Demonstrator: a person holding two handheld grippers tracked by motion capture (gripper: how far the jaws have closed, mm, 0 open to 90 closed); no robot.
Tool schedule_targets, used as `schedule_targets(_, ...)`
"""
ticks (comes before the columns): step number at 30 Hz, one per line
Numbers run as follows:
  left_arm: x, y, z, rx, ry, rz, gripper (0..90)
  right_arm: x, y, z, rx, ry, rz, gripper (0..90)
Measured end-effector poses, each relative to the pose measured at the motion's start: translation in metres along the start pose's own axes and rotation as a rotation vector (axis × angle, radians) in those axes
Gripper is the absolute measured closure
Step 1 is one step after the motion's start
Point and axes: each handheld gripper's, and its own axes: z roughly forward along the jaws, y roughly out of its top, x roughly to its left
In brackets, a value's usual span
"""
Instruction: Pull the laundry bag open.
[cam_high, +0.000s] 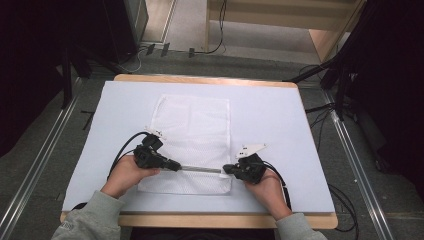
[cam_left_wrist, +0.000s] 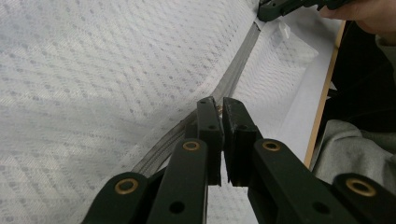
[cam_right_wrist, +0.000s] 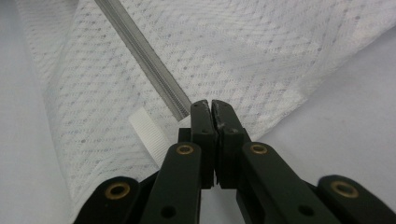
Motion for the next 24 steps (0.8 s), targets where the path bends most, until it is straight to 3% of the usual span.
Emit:
schedule_targets(17,0.009,-0.008,-0.012,-0.010,0.011,-0.032,87.9,0.001,0.001,0.000,0.010,-0.004,-0.007,89.9)
schedule_targets(24,0.013,-0.014,-0.017,-0.015,0.037,-0.051,87.9,0.001,0.003,0.000,0.020,-0.002,-0.014,89.9)
